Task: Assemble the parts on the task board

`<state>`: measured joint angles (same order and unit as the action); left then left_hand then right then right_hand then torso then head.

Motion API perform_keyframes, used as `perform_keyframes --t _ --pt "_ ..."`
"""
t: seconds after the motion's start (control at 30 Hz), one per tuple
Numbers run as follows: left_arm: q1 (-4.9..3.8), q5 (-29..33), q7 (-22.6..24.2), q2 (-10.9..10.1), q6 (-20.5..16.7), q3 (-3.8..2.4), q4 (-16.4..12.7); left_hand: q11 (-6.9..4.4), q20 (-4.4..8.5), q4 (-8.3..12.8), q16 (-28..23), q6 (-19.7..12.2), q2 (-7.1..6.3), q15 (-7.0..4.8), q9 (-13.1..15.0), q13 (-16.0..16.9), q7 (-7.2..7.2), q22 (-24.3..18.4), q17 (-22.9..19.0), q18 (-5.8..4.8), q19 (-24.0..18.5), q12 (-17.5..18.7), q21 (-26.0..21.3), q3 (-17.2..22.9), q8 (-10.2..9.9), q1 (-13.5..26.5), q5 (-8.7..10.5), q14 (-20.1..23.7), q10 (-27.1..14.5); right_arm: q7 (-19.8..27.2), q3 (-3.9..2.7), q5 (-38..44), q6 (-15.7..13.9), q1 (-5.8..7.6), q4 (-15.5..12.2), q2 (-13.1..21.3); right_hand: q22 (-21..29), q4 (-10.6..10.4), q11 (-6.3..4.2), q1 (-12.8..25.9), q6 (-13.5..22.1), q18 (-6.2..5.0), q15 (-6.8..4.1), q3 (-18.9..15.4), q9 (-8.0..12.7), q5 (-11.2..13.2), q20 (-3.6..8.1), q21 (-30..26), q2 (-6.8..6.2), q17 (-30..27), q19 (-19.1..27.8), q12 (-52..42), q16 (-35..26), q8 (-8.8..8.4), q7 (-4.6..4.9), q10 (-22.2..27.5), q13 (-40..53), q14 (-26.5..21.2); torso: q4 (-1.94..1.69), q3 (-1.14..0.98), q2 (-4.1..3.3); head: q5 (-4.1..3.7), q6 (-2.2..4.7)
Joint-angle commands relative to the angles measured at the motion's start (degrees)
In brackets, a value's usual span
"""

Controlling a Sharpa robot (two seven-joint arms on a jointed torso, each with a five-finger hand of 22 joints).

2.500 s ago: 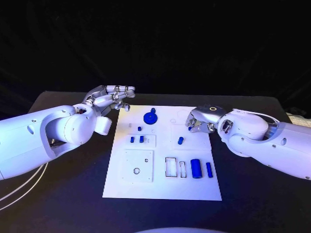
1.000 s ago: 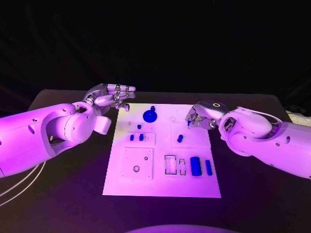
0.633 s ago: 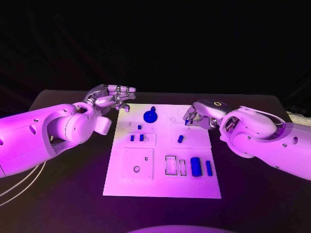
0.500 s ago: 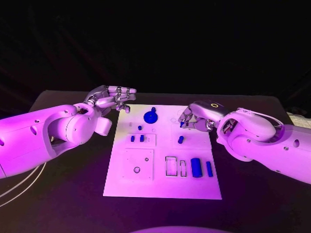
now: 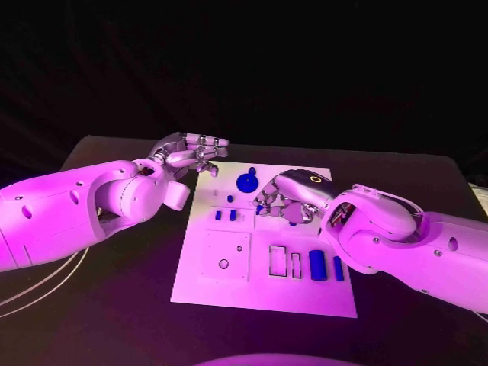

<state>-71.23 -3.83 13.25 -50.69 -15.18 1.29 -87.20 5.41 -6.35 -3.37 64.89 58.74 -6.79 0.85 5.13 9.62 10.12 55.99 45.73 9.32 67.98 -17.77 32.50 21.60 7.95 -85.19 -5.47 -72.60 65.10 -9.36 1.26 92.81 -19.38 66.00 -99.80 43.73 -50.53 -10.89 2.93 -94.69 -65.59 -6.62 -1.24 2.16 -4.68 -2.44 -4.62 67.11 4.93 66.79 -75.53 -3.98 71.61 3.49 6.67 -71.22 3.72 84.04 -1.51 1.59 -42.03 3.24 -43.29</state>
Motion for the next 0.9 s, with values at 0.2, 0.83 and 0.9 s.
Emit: perform_keyframes --t 0.2,0.83,0.9 --pt "0.25 0.0 0.6 0.3 1.2 -0.04 0.1 -0.16 0.04 0.3 0.0 -0.5 -0.02 -0.25 -0.1 0.1 -0.13 0.0 -0.1 1.09 0.1 -0.3 -0.3 -0.2 0.4 -0.1 -0.08 0.0 -0.5 1.9 0.08 3.3 -0.2 -3.05 2.1 -2.9 -0.1 0.0 0.52 0.0 0.0 -0.38 0.03 0.8 -0.1 -0.4 -0.15 0.4 -0.78 0.1 -0.4 0.3 0.4 0.28 0.5 0.0 -0.1 2.2 -0.06 0.04 -0.02 2.15 -0.93" --pt "0.63 0.1 0.8 0.7 1.4 -0.03 0.4 -0.1 0.0 0.2 0.0 -0.6 0.05 -0.19 -0.1 0.1 -0.08 0.0 -0.1 1.07 0.1 -0.5 -0.4 -0.3 0.4 0.2 -0.09 0.0 -0.8 3.4 0.17 4.9 1.7 -6.32 4.0 -5.2 -0.2 0.1 0.63 0.3 0.1 -0.39 0.1 1.6 0.0 -0.4 -0.22 0.4 -1.26 0.2 -0.3 0.3 0.5 0.28 0.63 0.0 -0.1 2.1 0.03 -0.03 0.04 3.49 -2.43" --pt "0.67 0.1 0.8 0.8 1.4 -0.03 0.5 -0.1 0.0 0.2 0.0 -0.6 0.06 -0.19 -0.1 0.1 -0.08 0.0 -0.1 1.07 0.1 -0.5 -0.4 -0.4 0.4 0.2 -0.09 0.0 -0.8 3.6 0.19 4.9 1.9 -6.4 4.0 -5.3 -0.2 0.1 0.63 0.3 0.1 -0.39 0.1 1.6 0.0 -0.4 -0.23 0.4 -1.27 0.2 -0.3 0.3 0.5 0.28 0.63 0.0 -0.1 2.1 -0.05 -0.04 0.03 3.65 -2.56"
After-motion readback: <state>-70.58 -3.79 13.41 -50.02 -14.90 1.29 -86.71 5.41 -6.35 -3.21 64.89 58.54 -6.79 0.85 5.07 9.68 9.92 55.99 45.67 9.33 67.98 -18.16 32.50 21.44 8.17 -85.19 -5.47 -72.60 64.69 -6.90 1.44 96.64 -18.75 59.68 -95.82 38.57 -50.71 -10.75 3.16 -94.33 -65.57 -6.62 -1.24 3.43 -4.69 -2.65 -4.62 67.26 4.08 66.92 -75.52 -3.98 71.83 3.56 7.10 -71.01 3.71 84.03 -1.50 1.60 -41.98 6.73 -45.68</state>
